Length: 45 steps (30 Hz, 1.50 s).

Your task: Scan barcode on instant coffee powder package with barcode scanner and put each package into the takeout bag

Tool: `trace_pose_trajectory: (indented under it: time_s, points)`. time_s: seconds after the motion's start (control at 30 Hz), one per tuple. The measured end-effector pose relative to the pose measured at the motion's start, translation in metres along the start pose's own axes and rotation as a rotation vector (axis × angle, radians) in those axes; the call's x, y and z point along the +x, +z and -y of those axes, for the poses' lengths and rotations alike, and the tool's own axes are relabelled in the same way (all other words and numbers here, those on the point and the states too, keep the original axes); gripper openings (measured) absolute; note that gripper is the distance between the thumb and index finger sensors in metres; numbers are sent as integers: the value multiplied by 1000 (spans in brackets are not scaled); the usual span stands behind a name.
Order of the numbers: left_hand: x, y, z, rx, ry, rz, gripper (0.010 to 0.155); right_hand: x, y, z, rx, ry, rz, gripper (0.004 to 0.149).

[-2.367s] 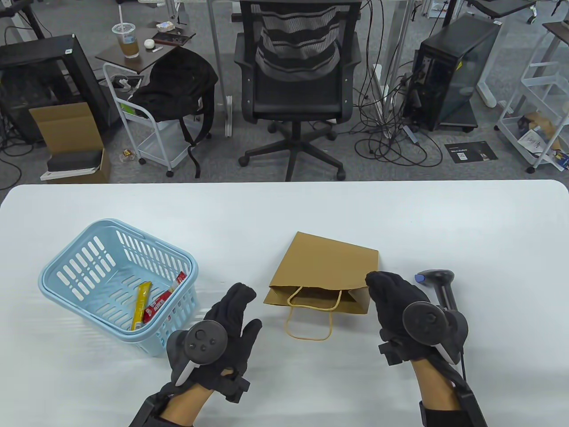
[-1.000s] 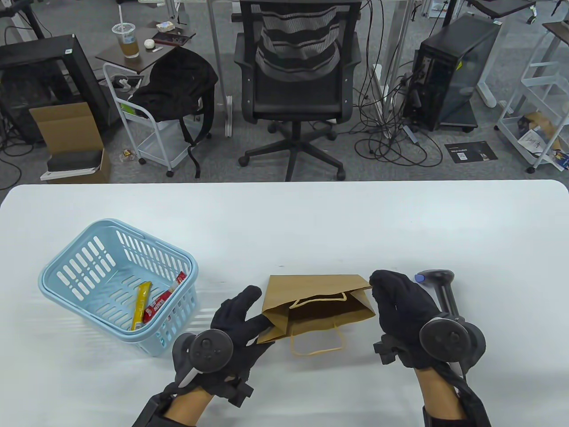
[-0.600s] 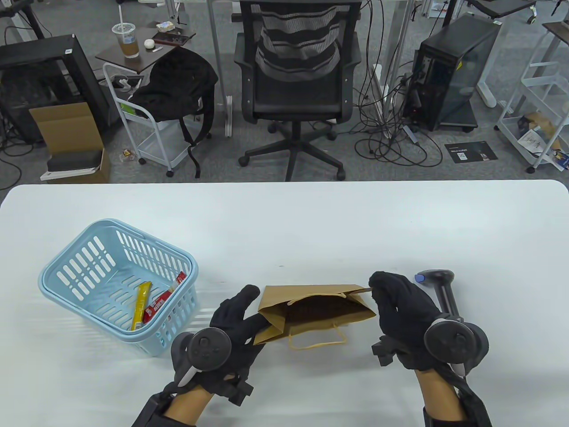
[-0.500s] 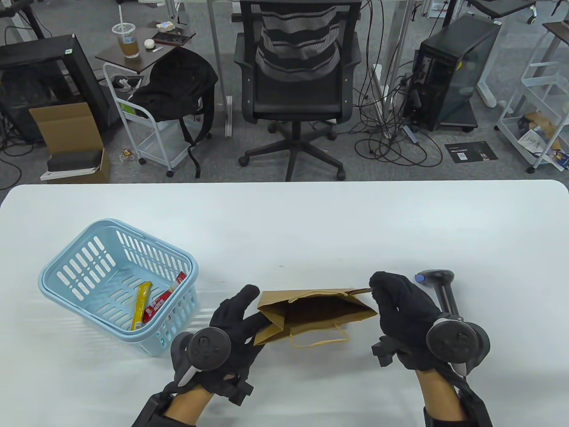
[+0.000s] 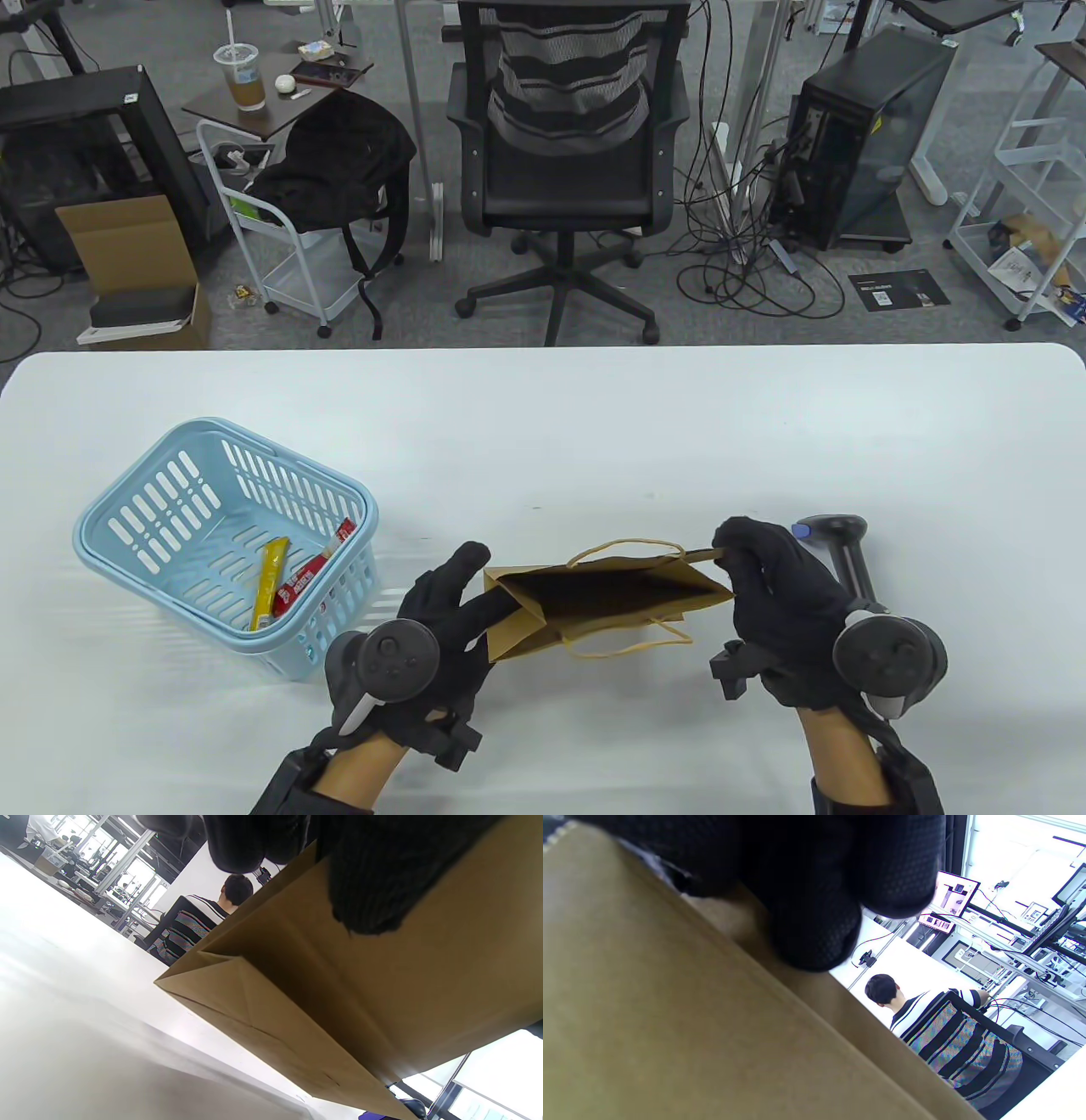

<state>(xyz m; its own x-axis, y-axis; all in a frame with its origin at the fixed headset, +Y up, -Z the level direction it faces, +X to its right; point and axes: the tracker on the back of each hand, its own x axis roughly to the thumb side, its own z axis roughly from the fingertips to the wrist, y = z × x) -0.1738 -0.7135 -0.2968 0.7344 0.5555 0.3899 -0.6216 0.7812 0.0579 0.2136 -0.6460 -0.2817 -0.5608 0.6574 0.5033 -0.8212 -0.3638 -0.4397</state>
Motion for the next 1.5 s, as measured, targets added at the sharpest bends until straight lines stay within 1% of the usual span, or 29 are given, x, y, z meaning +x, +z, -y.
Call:
trace_pose_trajectory:
  time_s: [0.37, 0.77, 1.23, 1.4, 1.5]
  points:
    - [-8, -4, 1, -19, -5, -46, 54, 1, 0, 5, -30, -34, -3, 41]
    - [-27, -10, 7, -74, 8, -161, 62, 1, 1, 6, -52, -50, -15, 41]
    - [-33, -12, 14, -161, -2, -204, 75, -1, 1, 11, -120, -80, -60, 41]
    - [-32, -12, 15, -168, -1, -207, 80, -2, 2, 14, -149, -108, -92, 41]
    - [-31, -12, 16, -157, 31, -198, 77, -3, 2, 14, -155, -108, -100, 42]
